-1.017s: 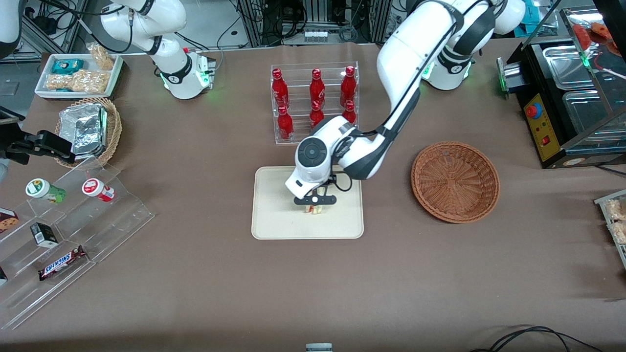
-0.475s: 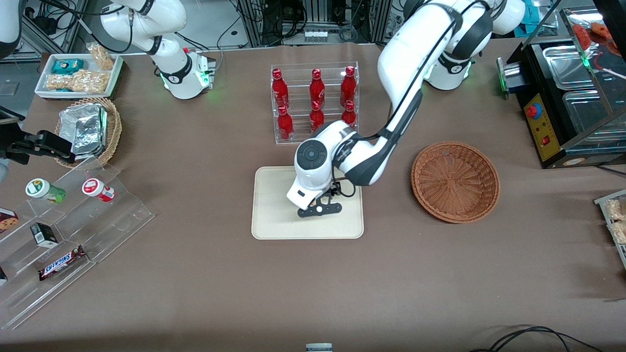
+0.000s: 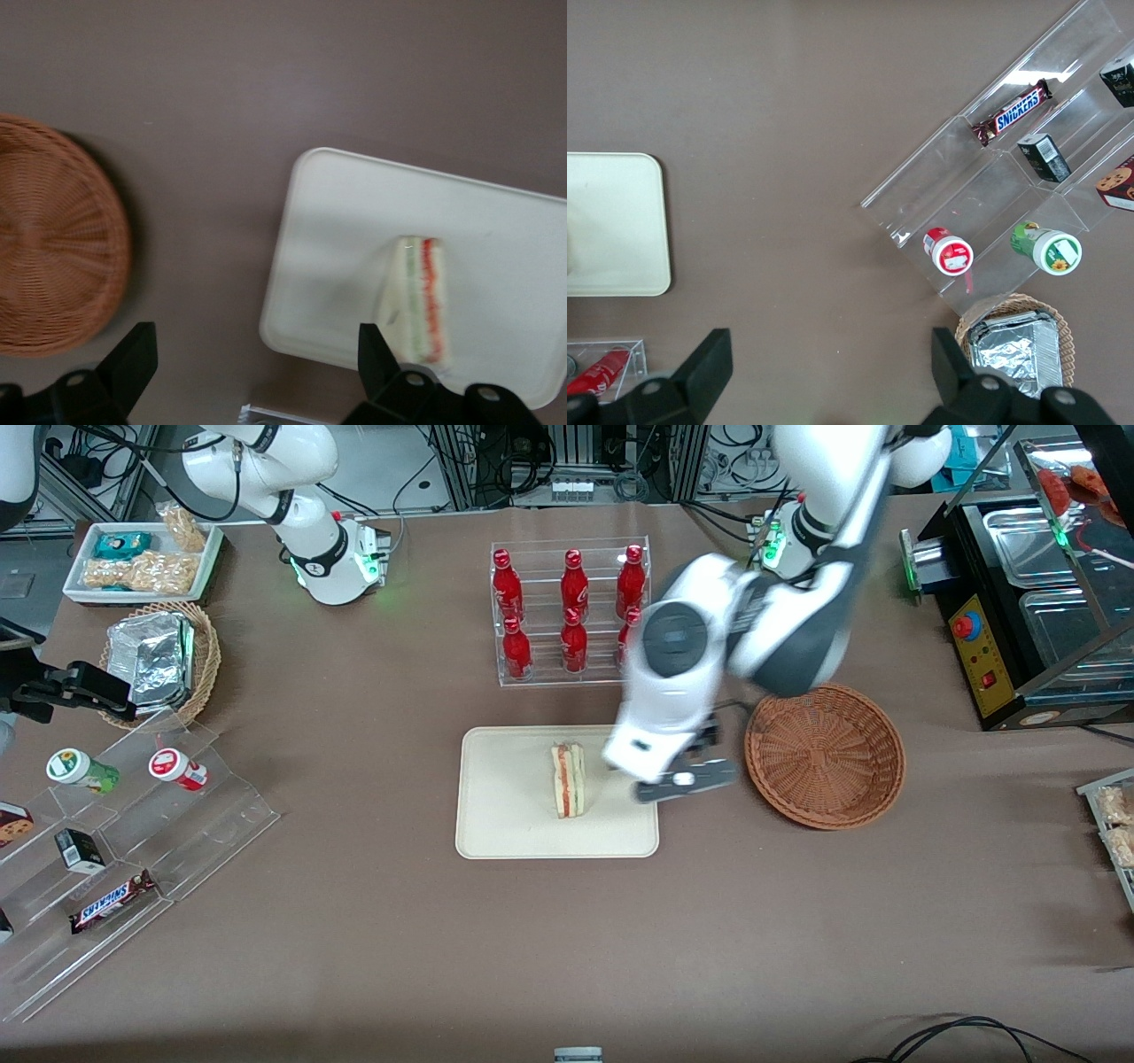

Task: Place sandwich from basket to tray

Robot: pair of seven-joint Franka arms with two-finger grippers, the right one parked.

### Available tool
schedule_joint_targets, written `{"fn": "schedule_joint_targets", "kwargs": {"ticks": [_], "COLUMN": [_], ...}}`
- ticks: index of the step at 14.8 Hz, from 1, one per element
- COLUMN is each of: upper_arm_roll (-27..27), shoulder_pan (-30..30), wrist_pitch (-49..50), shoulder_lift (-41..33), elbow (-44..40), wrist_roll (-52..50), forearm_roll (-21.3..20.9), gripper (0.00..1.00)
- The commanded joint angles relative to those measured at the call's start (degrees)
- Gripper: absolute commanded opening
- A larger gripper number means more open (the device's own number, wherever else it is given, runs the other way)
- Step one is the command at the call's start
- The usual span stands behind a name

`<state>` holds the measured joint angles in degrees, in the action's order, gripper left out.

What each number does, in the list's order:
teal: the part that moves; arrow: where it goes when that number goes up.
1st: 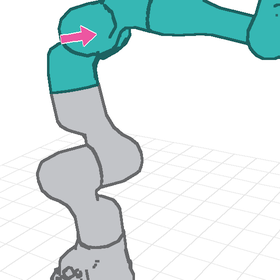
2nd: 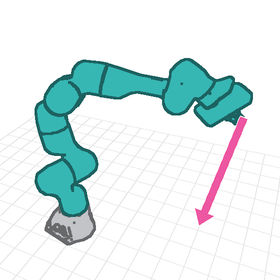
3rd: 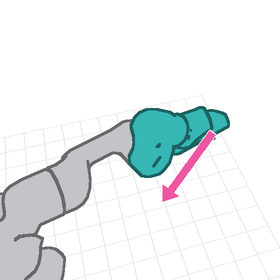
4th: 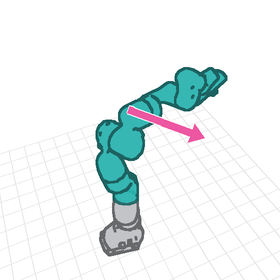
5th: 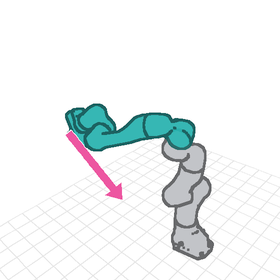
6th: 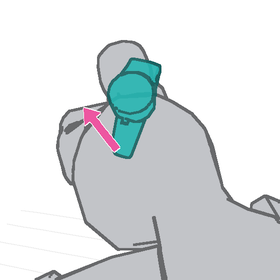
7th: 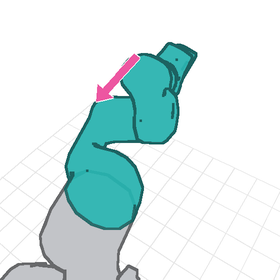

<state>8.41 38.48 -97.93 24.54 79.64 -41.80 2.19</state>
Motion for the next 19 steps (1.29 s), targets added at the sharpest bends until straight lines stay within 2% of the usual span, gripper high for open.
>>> {"fn": "schedule_joint_targets", "kwargs": {"ticks": [1,4,6,9,10,11,12,15,16,17,19], "upper_arm_roll": [8.3,18.5,22.9,24.5,23.9,20.0,13.3,-4.9,-10.6,-15.1,-17.6], "shoulder_pan": [0.5,0.5,0.6,0.3,-1.9,-8.3,-13.3,-30.6,-36.6,-40.5,-42.0], "wrist_pitch": [7.6,14.2,16.4,16.7,16.8,17.0,17.0,17.0,17.0,17.0,17.0], "shoulder_lift": [-8.1,-10.8,-11.1,-13.4,-14.5,-15.0,-16.4,-19.6,-20.7,-21.3,-22.5], "elbow": [6.6,6.4,6.0,5.2,5.3,5.2,4.9,5.1,5.2,5.1,5.8], "wrist_roll": [9.1,20.0,24.8,26.9,26.7,26.7,26.7,26.9,26.9,26.9,26.9], "forearm_roll": [2.3,2.2,2.1,1.3,1.3,1.6,1.0,-3.9,-4.4,-4.3,-3.9], "gripper": [1.00,1.00,1.00,1.00,1.00,1.00,1.00,1.00,1.00,1.00,1.00]}}
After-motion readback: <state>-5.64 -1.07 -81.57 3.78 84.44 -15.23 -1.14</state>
